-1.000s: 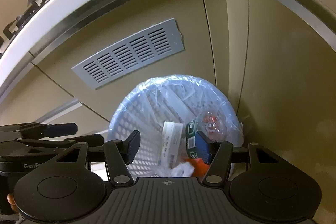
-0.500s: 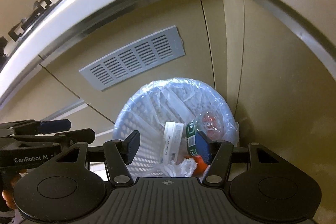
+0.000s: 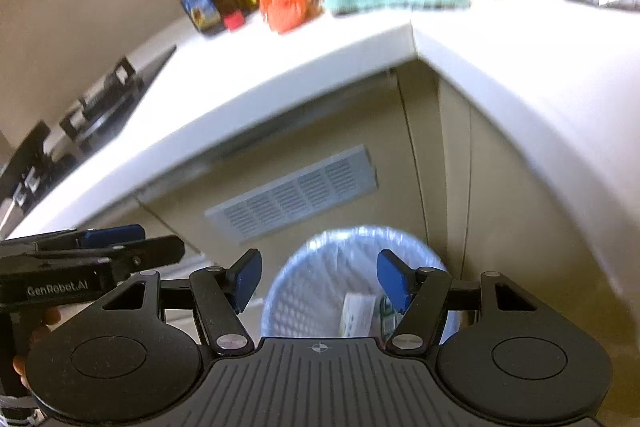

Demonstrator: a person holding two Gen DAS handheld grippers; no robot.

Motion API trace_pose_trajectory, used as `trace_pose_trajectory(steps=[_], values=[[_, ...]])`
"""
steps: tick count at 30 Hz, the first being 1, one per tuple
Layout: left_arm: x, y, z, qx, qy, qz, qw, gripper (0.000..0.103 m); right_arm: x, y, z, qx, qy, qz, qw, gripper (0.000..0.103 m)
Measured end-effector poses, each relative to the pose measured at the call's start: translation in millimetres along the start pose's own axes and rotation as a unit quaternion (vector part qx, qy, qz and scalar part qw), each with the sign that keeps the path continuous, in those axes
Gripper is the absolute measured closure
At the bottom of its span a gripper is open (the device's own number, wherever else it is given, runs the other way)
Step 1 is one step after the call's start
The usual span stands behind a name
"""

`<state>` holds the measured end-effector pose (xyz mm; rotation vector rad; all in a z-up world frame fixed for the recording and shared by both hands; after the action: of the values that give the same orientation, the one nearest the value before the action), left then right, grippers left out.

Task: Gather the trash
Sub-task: 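Move both grippers back to the counter and grasp the green towel with the right gripper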

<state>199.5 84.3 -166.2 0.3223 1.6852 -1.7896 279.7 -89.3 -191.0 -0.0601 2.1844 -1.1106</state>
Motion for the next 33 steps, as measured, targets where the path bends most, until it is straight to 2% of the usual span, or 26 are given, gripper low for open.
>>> trace_pose_trajectory(steps=[4, 10, 19, 25, 27, 33], values=[[-28, -13, -3, -0.002, 0.007, 0.031, 0.9995, 0.037, -23, -16, 0, 0.008, -0.004, 0.035, 0.999, 0.039], [-79, -23, -20, -0.010, 0.014, 0.074, 0.9971, 0.037, -72, -37, 5, 0.049, -0.028, 0.101, 0.993, 0.039], [-154, -4, -55, -0.020, 0.026, 0.106, 0.9938, 0.037, -159, -40, 18, 0.090, -0.036, 0.177, 0.979, 0.039], [-191, 14, -71, -0.018, 0.038, 0.112, 0.9928, 0.037, -210, -24, 16, 0.115, -0.062, 0.203, 0.970, 0.041], [-200, 20, -75, -0.017, 0.042, 0.112, 0.9927, 0.037, -225, -15, 14, 0.122, -0.072, 0.205, 0.968, 0.048], [-222, 37, -94, -0.018, 0.045, 0.111, 0.9927, 0.037, -263, 13, 16, 0.139, -0.086, 0.200, 0.966, 0.054]])
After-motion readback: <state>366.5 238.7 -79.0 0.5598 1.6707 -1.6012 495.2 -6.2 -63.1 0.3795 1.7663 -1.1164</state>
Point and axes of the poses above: each gripper's, at about its wrist camera, not at the fingertips, and y roughly the way its jaws point, z to its right, x to its underside, the point moved 9 cm from there along y, roughly the way its jaws point, and after that the axes turned 8 degrees about -z, right-handed, at the moved point
